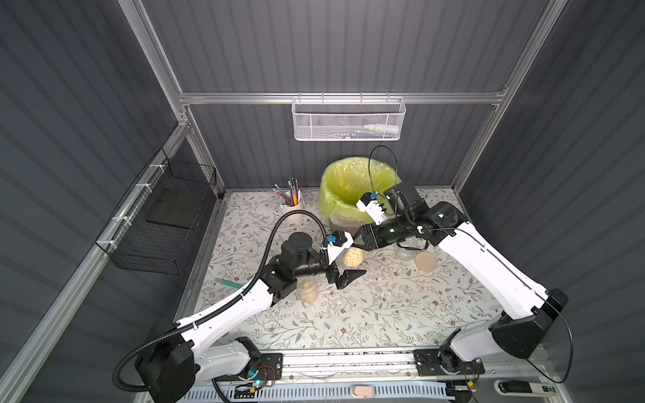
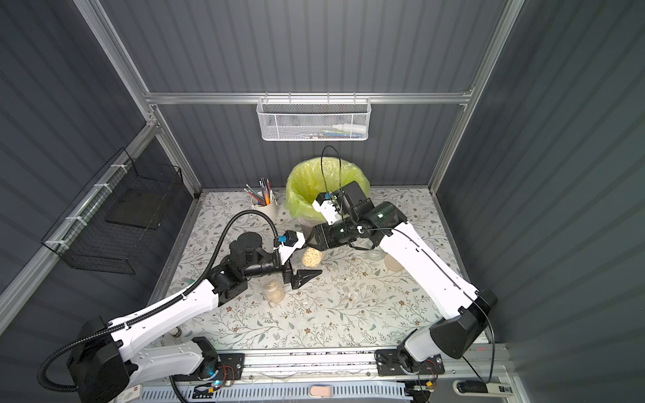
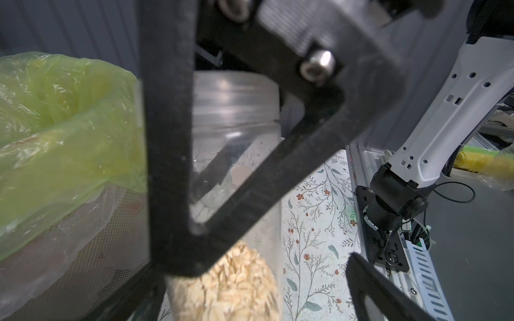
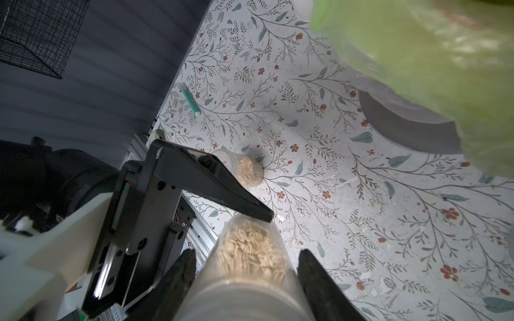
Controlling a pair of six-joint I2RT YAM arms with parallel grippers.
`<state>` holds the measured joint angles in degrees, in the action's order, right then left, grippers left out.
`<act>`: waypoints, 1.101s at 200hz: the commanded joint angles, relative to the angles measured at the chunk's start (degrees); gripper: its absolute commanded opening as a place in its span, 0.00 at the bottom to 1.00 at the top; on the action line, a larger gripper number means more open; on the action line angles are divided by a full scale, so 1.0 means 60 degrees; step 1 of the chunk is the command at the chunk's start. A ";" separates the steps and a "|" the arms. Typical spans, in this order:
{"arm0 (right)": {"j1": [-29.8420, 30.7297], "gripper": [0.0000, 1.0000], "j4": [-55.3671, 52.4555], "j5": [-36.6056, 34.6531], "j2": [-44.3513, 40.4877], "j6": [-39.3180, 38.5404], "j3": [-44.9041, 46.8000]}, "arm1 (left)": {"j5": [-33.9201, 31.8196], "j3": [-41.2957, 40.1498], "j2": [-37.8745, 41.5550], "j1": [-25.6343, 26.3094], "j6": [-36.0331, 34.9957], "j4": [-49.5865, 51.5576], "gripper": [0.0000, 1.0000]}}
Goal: Empty expired oatmeal from jars
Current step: Pick up the jar from the center of the board.
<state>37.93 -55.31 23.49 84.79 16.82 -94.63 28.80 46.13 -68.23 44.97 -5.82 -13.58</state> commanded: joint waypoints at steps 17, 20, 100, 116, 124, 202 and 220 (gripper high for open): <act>0.0097 0.52 0.0407 -0.0231 -0.0466 0.0243 0.0149 | 0.0483 -0.0121 -0.0392 -0.0196 0.0003 -0.0568 1.00; 0.0094 0.52 0.0431 -0.0235 -0.0502 0.0257 0.0185 | 0.0536 -0.0096 -0.0443 -0.0200 0.0004 -0.0545 0.99; 0.0094 0.52 0.0482 -0.0414 -0.0645 0.0244 0.0508 | 0.0723 -0.0057 -0.0720 -0.0318 0.0365 -0.1269 0.87; 0.0094 0.52 0.0532 -0.0386 -0.0654 0.0244 0.0574 | 0.0779 0.0075 -0.0835 -0.0317 0.0391 -0.1148 0.79; 0.0094 0.52 0.0589 -0.0384 -0.0684 0.0244 0.0607 | 0.0836 0.0164 -0.0921 -0.0317 0.0334 -0.0993 0.77; 0.0144 0.51 0.0580 -0.0410 -0.0667 0.0160 0.0610 | 0.0797 0.0278 -0.1079 -0.0397 0.0349 -0.1125 0.60; 0.0152 0.51 0.0603 -0.0470 -0.0714 0.0135 0.0667 | 0.0932 0.0321 -0.1109 -0.0455 0.0496 -0.1257 0.60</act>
<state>38.46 -52.36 21.19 81.17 17.96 -91.31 32.93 45.91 -74.63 43.00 -3.86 -19.40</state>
